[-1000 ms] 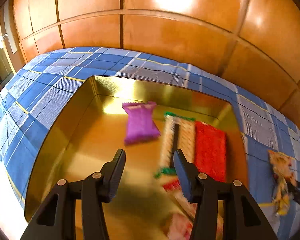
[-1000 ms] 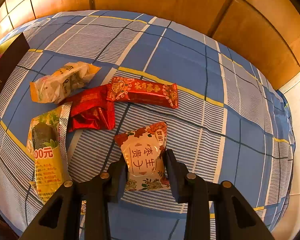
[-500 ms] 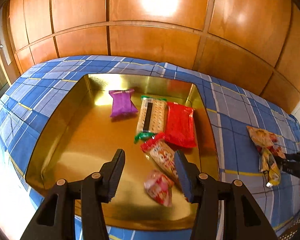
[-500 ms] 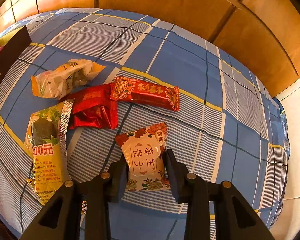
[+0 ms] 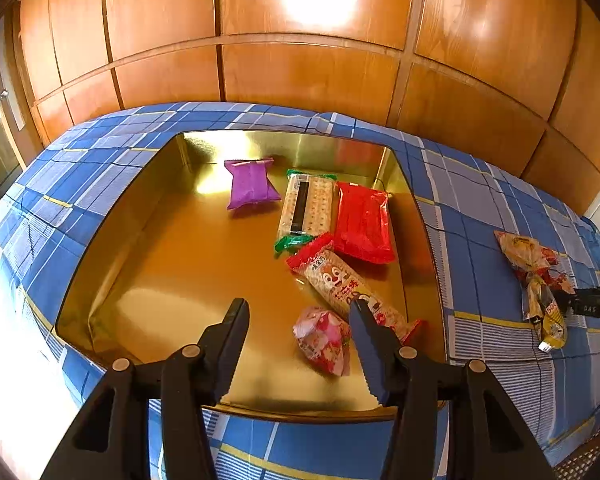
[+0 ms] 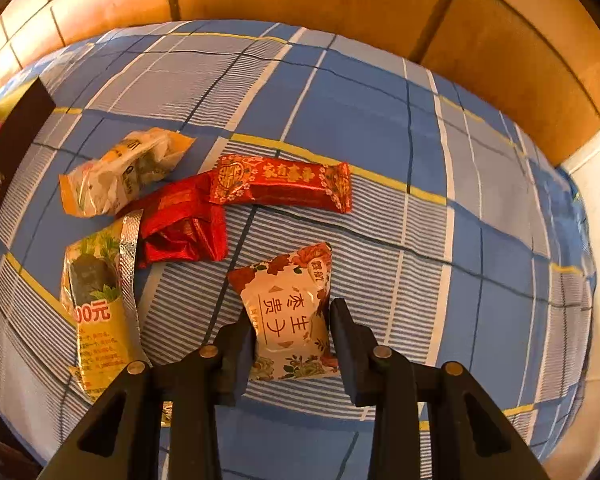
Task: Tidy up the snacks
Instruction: 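Hold the white-red printed packet in the right tool above the bed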
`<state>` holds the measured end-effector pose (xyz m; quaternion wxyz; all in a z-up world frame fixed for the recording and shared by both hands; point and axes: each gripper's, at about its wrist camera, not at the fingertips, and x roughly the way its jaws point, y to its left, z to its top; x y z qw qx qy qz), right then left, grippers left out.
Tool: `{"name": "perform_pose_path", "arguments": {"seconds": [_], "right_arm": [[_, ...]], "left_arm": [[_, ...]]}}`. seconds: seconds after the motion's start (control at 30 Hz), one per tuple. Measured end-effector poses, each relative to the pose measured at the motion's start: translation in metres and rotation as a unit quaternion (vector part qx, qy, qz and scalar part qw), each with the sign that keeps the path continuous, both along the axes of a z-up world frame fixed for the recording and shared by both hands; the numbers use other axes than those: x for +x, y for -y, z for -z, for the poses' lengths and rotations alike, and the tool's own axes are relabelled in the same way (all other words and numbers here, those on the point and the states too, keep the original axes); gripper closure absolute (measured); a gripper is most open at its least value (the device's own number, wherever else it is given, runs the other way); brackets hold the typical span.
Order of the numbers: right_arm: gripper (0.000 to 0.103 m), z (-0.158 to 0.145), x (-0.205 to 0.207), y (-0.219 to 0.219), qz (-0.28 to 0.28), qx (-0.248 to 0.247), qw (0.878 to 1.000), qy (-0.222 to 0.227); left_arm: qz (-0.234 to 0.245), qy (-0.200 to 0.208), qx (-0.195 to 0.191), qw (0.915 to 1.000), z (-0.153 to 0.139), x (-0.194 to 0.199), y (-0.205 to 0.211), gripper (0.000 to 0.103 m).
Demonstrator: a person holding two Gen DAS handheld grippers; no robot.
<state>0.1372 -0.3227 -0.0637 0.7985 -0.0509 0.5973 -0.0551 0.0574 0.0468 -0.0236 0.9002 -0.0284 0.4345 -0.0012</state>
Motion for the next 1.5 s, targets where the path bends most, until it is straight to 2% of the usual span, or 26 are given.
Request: {"name": "perform_pose_path", "arguments": {"seconds": [0.43, 0.57, 0.7, 1.13, 1.5], "right_arm": [[0.065, -0.005, 0.005, 0.015, 0.026, 0.028, 0.999, 0.007], [0.074, -0.006, 0.004, 0.013, 0.024, 0.028, 0.999, 0.015], [0.074, -0.005, 0.002, 0.008, 0.021, 0.032, 0.999, 0.015], [0.075, 0.004, -0.004, -0.012, -0.011, -0.026, 1.000, 0.014], [0.075, 0.005, -0.014, -0.020, -0.014, -0.044, 0.999, 0.025]], "left_arm": [[-0.014, 0.018, 0.019, 0.9996, -0.003, -0.014, -0.012, 0.050], [-0.021, 0.018, 0.018, 0.9995, 0.001, -0.017, -0.018, 0.050], [-0.019, 0.014, 0.018, 0.9996, 0.004, -0.019, -0.017, 0.050], [-0.004, 0.015, 0.017, 0.9997, 0.004, -0.023, -0.008, 0.048], [0.002, 0.017, 0.004, 0.9999, 0.003, -0.027, -0.009, 0.047]]}}
